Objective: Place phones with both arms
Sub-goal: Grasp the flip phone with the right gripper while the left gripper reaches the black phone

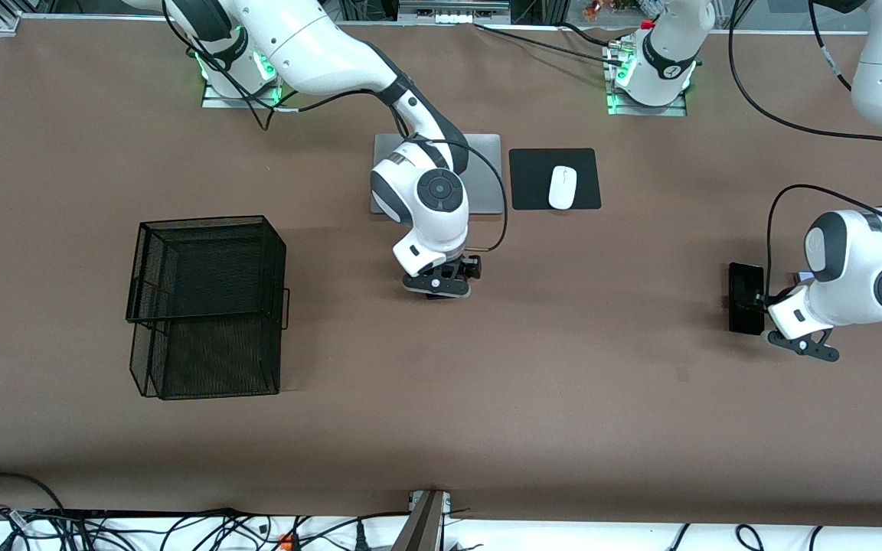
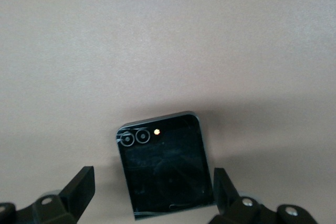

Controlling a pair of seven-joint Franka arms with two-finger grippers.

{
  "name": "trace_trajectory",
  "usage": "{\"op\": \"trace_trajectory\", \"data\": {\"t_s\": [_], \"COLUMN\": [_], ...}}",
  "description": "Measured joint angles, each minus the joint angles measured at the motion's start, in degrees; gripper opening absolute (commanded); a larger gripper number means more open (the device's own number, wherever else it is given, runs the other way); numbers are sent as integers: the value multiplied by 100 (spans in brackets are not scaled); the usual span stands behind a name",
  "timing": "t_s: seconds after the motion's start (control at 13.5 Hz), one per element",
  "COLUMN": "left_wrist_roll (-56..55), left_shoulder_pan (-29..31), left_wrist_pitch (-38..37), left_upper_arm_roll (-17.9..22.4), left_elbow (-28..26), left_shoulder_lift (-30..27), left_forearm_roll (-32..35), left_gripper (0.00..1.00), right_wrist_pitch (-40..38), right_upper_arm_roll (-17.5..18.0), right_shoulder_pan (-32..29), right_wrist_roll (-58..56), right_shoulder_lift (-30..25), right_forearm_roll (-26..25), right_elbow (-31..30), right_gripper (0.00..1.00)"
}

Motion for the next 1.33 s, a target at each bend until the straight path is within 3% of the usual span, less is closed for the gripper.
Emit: {"op": "trace_trajectory", "data": {"t_s": [0.3, 0.37, 0.44, 0.52, 0.59, 0.66, 0.74, 1.03, 1.33], "left_wrist_roll": [-2, -1, -1, -1, -1, -1, -1, -3, -300], "left_shoulder_pan": [170, 170, 170, 173, 176, 183, 196, 220, 218], "left_wrist_pitch": [80, 79, 79, 79, 81, 90, 90, -31, -1694], "left_upper_arm_roll": [-66, -71, -73, -73, -72, -71, -66, -110, -406], "left_elbow": [-157, -175, -192, -195, -195, -188, -174, -133, 630], "left_shoulder_lift": [66, 73, 92, 125, 162, 174, 171, 133, 41], "left_forearm_roll": [-419, -585, -638, -662, -671, -671, -671, -673, -689], "left_gripper": [100, 100, 100, 100, 82, 57, 40, 37, 37], "right_wrist_pitch": [62, 87, 110, 116, 121, 128, 128, -525, -2074], "right_upper_arm_roll": [-6, -5, -4, -3, -3, -3, -3, -23, -81], "right_shoulder_pan": [-1, 2, 7, 10, 12, 12, 12, -11, -473], "right_wrist_roll": [-176, -185, -192, -194, -201, -209, -209, -209, -612], "right_shoulder_lift": [191, 230, 249, 249, 249, 245, 234, -84, -1165], "right_forearm_roll": [-1, -1, -1, -1, -1, -1, -1, 0, 133], "right_elbow": [-10, -10, -10, -10, -10, -5, 3, 219, 427], "right_gripper": [100, 93, 42, 10, 0, 0, 0, 0, 0]}}
